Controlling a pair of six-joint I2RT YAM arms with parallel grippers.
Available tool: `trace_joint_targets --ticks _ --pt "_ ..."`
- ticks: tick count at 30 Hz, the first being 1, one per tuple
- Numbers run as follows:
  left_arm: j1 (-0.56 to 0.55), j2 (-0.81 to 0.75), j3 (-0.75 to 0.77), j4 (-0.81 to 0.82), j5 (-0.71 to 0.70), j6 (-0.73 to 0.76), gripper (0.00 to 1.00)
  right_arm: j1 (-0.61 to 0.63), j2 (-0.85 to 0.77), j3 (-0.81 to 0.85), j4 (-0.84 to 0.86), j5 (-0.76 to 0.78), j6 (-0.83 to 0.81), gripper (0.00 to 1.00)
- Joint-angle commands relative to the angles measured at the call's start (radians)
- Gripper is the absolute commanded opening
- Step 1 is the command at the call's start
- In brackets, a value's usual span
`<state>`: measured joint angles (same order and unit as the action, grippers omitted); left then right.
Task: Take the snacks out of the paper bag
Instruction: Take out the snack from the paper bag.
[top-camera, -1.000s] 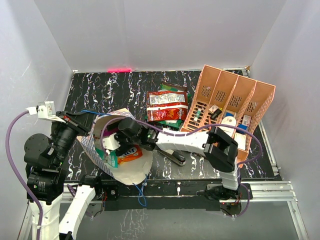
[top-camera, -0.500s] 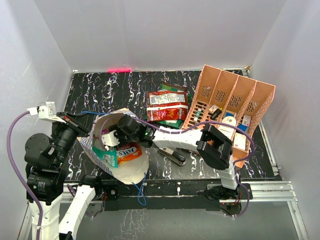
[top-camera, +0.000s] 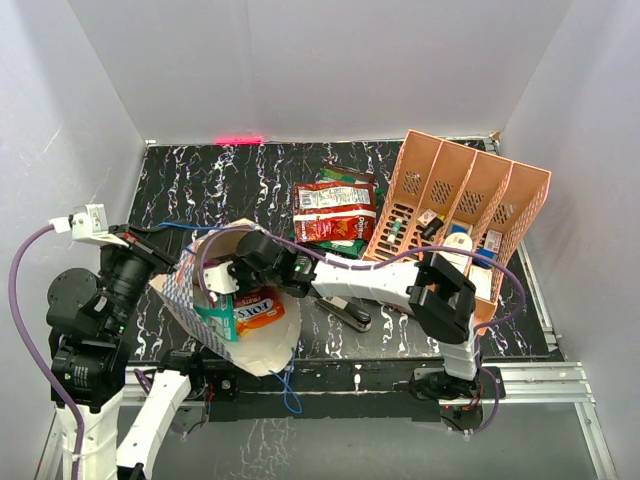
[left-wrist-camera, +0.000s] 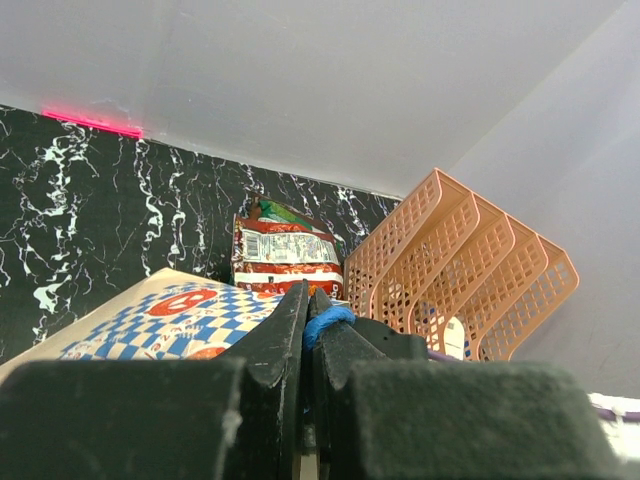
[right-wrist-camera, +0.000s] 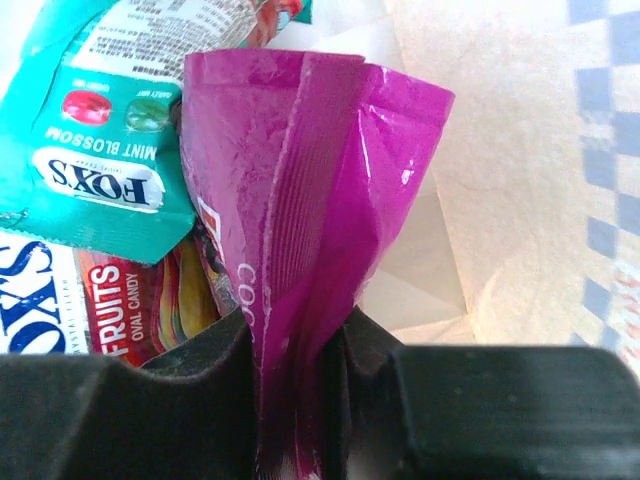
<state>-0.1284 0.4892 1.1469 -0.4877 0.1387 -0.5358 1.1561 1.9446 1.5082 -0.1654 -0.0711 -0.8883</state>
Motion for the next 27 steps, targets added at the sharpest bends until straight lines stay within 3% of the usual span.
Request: trace_joint_targets --ticks 1,13,18,27 --pt "-0.005 -0.008 0.04 0.02 -0.031 -0.002 0.0 0.029 -0.168 0.007 0.079 -0.048 0.06 0.07" --pt "-0.005 0.004 0.055 -0.022 -0.125 -0.021 0.0 0.036 -0.36 -0.1 0.082 -0.052 0.234 0.07" --pt "-0.005 0.031 0.083 -0.071 -0.189 -0.028 0.0 0.036 -0.409 -0.022 -0.063 -0.106 0.342 0.07" --pt "-0.005 0.031 0.072 -0.083 -0.221 -0.028 0.0 0.036 -0.705 -0.09 -0.116 -0.131 0.492 0.07"
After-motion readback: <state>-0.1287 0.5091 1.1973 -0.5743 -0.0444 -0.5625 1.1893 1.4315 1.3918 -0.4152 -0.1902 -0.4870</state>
